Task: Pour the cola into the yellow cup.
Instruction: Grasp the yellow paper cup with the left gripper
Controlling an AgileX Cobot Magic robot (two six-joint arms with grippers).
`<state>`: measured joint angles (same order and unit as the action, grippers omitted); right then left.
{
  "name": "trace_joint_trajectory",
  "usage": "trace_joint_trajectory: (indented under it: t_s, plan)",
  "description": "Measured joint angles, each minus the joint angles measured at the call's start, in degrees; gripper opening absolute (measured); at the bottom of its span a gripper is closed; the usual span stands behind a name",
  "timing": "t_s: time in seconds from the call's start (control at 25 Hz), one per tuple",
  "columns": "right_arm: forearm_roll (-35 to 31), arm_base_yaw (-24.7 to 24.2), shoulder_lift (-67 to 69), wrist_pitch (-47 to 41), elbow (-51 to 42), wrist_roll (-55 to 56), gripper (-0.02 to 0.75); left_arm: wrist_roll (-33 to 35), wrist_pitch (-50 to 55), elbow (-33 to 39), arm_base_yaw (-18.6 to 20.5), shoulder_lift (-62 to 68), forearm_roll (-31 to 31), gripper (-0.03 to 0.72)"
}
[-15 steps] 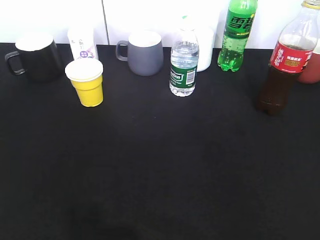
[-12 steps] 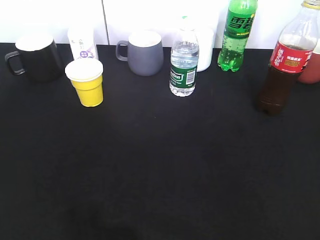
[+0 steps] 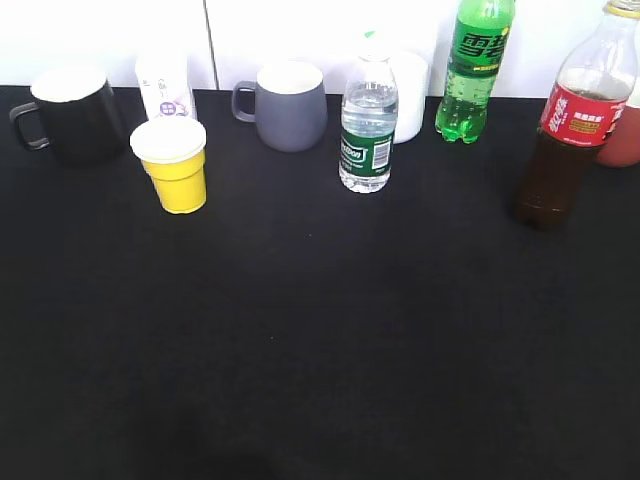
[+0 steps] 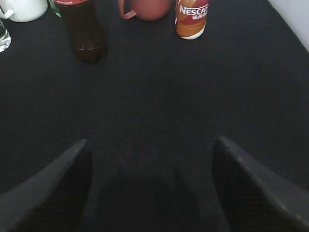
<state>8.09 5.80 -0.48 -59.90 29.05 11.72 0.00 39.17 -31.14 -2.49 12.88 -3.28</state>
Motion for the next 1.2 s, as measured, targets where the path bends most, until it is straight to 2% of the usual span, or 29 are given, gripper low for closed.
trace_joint_trajectory:
  t_s: [0.08, 0.16, 0.2, 0.36, 0.44, 0.48, 0.52, 0.6, 0.72, 0.8, 0.84, 0.88, 0.92, 0.96, 1.04, 1.2]
  plan:
    - [0.0, 0.0, 0.0, 0.0, 0.0, 0.0, 0.585, 5.94, -15.56, 0.0, 0.0, 12.55, -3.32, 0.512]
    - [0.0, 0.0, 0.0, 0.0, 0.0, 0.0, 0.585, 7.01, -30.15, 0.0, -0.66, 24.98, -3.92, 0.513]
    - [0.0, 0.0, 0.0, 0.0, 0.0, 0.0, 0.585, 7.01, -37.23, 0.0, -2.34, 30.52, -3.98, 0.513]
    - [0.01, 0.0, 0.0, 0.0, 0.0, 0.0, 0.585, 7.15, -58.95, 0.18, -14.32, 50.75, -8.1, 0.513]
    - [0.01, 0.0, 0.0, 0.0, 0.0, 0.0, 0.585, 7.15, -64.26, 1.27, -18.65, 56.49, -9.9, 0.513]
    - [0.01, 0.0, 0.0, 0.0, 0.0, 0.0, 0.585, 6.41, -69.77, 3.54, -22.81, 61.5, -10.32, 0.513]
    - [0.01, 0.0, 0.0, 0.0, 0.0, 0.0, 0.585, 4.33, -74.32, 5.37, -25.05, 64.65, -10.38, 0.513]
    - [0.01, 0.0, 0.0, 0.0, 0.0, 0.0, 0.585, -0.74, -81.95, 8.63, -26.61, 70.52, -9.42, 0.513]
    - [0.01, 0.0, 0.0, 0.0, 0.0, 0.0, 0.585, -2.09, -89.24, 9.55, -26.61, 79.7, -8.79, 0.513]
    - [0.01, 0.0, 0.0, 0.0, 0.0, 0.0, 0.585, -2.13, -96.17, 9.55, -26.61, 85.1, -5.18, 0.515]
    - [0.01, 0.0, 0.0, 0.0, 0.0, 0.0, 0.585, -2.13, -100.31, 9.48, -26.61, 87.59, -3.21, 0.538]
    - [0.01, 0.0, 0.0, 0.0, 0.0, 0.0, 0.585, -2.13, -101.65, 8.56, -26.09, 90.2, -2.74, 0.601]
    - [0.01, 0.0, 0.0, 0.0, 0.0, 0.0, 0.585, -2.13, -101.8, 7.02, -25.13, 92.57, -2.74, 0.654]
    - [0.01, 0.0, 0.0, 0.0, 0.0, 0.0, 0.585, -2.13, -101.74, 5.48, -24.07, 94.5, -2.74, 0.675]
    - [0.01, 0.0, 0.0, 0.0, 0.0, 0.0, 0.585, -2.15, -100.42, 1.85, -22.03, 96.97, -1.86, 0.681]
    - [0.01, 0.0, 0.0, 0.0, 0.0, 0.0, 0.585, -2.27, -97.26, -6.32, -19.21, 103.98, 4.79, 0.674]
